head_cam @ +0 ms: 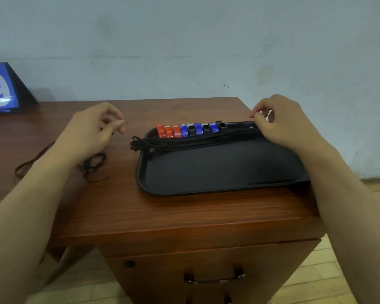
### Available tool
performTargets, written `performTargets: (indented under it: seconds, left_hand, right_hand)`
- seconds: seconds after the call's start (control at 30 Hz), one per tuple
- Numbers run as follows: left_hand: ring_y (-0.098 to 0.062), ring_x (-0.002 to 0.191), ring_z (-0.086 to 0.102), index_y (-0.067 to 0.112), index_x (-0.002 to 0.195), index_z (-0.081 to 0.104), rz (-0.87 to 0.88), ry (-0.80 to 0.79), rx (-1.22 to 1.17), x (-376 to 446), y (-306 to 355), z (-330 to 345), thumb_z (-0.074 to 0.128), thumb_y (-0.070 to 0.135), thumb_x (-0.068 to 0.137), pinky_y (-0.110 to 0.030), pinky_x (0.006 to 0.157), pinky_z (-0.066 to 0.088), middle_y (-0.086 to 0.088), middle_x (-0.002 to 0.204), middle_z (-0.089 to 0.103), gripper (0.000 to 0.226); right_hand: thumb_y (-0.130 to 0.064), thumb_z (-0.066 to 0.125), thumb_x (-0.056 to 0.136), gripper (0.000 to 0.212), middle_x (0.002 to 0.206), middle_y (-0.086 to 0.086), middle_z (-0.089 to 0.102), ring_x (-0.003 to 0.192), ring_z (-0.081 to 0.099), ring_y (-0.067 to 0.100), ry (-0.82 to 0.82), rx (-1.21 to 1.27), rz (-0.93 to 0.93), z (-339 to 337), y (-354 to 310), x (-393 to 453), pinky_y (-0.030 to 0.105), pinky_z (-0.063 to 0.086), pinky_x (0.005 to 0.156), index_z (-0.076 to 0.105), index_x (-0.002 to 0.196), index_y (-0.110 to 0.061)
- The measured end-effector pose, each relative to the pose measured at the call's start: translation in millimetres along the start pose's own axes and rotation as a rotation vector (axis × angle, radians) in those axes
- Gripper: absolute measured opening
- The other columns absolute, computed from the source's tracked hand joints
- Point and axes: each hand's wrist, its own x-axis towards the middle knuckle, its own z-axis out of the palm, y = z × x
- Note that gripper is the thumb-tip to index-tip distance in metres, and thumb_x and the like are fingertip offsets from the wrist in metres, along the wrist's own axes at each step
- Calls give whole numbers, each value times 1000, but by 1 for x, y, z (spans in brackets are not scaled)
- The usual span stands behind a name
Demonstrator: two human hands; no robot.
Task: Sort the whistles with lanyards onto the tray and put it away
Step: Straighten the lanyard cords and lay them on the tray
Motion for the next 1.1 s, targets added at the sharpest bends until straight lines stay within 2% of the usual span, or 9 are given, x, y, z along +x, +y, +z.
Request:
performTargets:
  seconds: [0.1,0.17,0.2,0.27,0.47,0.6,0.73,0.87,1.1]
  left_hand:
    - [-6,96,64,34,101,58,40,44,-27,0,2,5,55,35,101,-53,104,44,22,84,71,3]
    - [1,81,65,31,101,60,55,58,-106,-1,3,6,57,29,101,-37,92,52,17,82,72,4]
    - [1,76,65,29,101,61,63,62,-131,-1,5,6,58,27,101,-27,83,52,14,82,71,5]
    - [1,75,65,29,101,64,80,59,-139,-3,7,6,57,25,101,-19,74,48,13,82,71,8]
    - [7,92,62,31,112,68,103,70,-189,-3,9,6,51,15,103,-8,77,41,17,94,71,25]
    - [13,100,62,27,119,61,141,86,-240,-4,12,5,60,22,100,-5,85,39,19,93,75,19]
    - [9,92,65,25,102,68,196,87,-245,-3,14,6,66,25,96,-2,78,40,15,88,75,6]
    - [8,90,64,29,100,68,207,56,-240,-2,15,9,70,31,93,0,75,39,18,89,71,7]
    - [10,85,62,28,99,67,231,20,-194,-1,21,12,70,30,93,1,72,37,17,90,70,6]
  right_hand:
    - [-23,56,92,14,87,-4,58,77,55,6,-30,-7,-18,1,-3,-1,17,39,69,69,89,-29]
    - [-23,56,91,14,87,-4,58,77,56,7,-50,-15,-36,2,-7,-2,23,45,71,69,90,-28]
    - [-24,55,92,14,87,-5,58,77,56,7,-62,-30,-47,2,-10,-2,28,48,73,68,90,-28]
    - [-25,54,93,14,87,-10,56,78,55,6,-99,-68,-81,3,-23,1,36,52,74,67,93,-30]
    - [-33,53,95,15,89,-16,62,81,59,3,-235,-34,-177,25,-85,19,38,57,78,65,105,-33]
    - [-43,56,98,29,94,-12,64,87,61,7,-344,-18,-248,52,-131,36,38,56,85,60,124,-30]
    - [-41,55,101,48,97,-12,62,85,59,4,-421,62,-323,82,-164,43,32,51,86,45,146,-28]
    - [-35,53,103,36,109,-5,66,88,58,9,-364,57,-419,91,-166,38,34,51,86,54,138,-25]
    - [-34,54,101,19,93,-8,69,85,62,11,-332,33,-418,86,-156,35,37,53,80,68,113,-26]
